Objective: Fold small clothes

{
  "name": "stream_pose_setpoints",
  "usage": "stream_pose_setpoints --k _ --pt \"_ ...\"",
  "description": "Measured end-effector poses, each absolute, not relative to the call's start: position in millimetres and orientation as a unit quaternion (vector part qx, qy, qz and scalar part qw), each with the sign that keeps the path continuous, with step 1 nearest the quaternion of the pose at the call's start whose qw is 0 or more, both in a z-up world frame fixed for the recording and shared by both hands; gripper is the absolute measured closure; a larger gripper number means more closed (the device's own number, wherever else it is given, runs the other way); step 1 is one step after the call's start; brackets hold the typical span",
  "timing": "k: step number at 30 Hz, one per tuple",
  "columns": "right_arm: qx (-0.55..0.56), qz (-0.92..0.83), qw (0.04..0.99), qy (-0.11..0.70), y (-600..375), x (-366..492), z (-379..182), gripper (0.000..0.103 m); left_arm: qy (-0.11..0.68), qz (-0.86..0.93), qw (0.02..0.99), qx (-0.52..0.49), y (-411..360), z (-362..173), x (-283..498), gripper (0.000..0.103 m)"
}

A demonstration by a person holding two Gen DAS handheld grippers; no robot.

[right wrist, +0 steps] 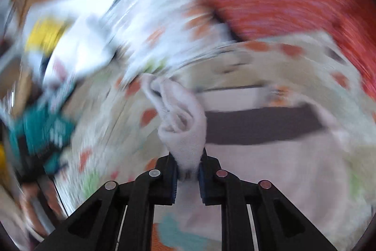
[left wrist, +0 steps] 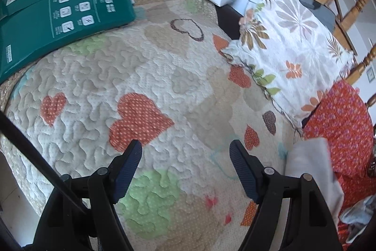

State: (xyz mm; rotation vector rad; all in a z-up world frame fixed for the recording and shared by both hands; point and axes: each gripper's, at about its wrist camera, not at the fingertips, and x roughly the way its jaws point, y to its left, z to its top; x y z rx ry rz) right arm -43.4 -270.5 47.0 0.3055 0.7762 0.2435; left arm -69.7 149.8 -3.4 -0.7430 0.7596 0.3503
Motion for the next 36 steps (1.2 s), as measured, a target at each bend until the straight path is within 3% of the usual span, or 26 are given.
stream_pose_setpoints --k 4,11,23,27,36 --pt "0.215 0.026 0.901 0.375 -378 -88 24 0.090 0.376 0.147 0.852 -0.334 126 -6 -64 0.027" --pt "0.321 -0.008 0.845 0.427 -448 -126 -55 0.089 0.401 0.113 0.858 -0.300 82 -12 -53 0.027" --pt "0.306 -0.058 0.868 0.386 -486 -137 -12 0.062 0.435 0.055 0.861 -0.257 32 -22 -44 0.027" --pt "0.283 -0.038 0.868 0.405 -488 -91 -5 0.050 0.442 0.004 0.865 -0.238 -5 -18 -40 0.027" --pt "0.279 -0.012 0.826 0.491 -476 38 -48 0.043 0.485 -0.196 0.829 -0.198 -150 -28 0 0.027"
